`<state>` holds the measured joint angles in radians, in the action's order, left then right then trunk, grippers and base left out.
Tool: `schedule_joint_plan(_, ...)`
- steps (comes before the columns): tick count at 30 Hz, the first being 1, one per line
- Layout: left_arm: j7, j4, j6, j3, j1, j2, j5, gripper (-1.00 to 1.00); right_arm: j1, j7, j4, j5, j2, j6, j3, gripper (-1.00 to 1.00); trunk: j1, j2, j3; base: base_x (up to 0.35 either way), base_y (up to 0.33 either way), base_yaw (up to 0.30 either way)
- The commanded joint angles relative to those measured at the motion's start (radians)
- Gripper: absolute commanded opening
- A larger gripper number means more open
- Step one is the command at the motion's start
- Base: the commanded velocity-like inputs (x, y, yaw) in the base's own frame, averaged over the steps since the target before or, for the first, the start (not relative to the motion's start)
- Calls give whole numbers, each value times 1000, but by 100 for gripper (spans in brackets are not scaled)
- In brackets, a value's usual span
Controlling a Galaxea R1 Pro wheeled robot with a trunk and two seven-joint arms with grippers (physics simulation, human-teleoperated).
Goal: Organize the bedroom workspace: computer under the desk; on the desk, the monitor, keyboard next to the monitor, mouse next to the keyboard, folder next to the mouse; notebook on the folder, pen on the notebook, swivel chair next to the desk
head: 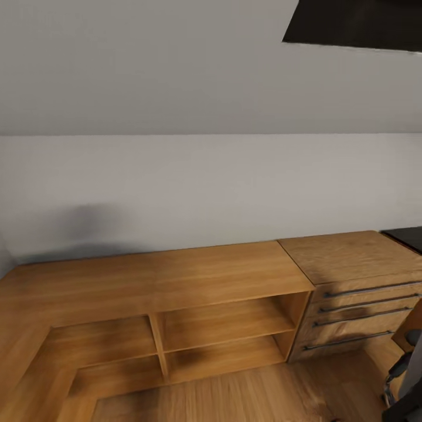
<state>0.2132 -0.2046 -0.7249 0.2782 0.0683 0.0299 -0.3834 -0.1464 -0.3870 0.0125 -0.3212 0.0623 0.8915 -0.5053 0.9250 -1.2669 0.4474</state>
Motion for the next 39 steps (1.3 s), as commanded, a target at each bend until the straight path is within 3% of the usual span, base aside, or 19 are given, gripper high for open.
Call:
schedule_joint_plan(1, 5, -3, -1, 9, 1, 1, -6, 100, -1, -6, 1, -4, 1, 1, -9, 100, 0, -1, 1, 4, 3, -290)
schedule_joint_plan(23, 5, -3, 0, 9, 1, 1, -5, 100, -1, -6, 1, -4, 2, -2, -9, 100, 0, -1, 24, -5, 1, -210)
schedule_joint_plan(39, 5, -3, 1, 10, 1, 1, -5, 100, -1, -6, 1, -4, 1, -1, -9, 100, 0, -1, 41, -257, -18, -182)
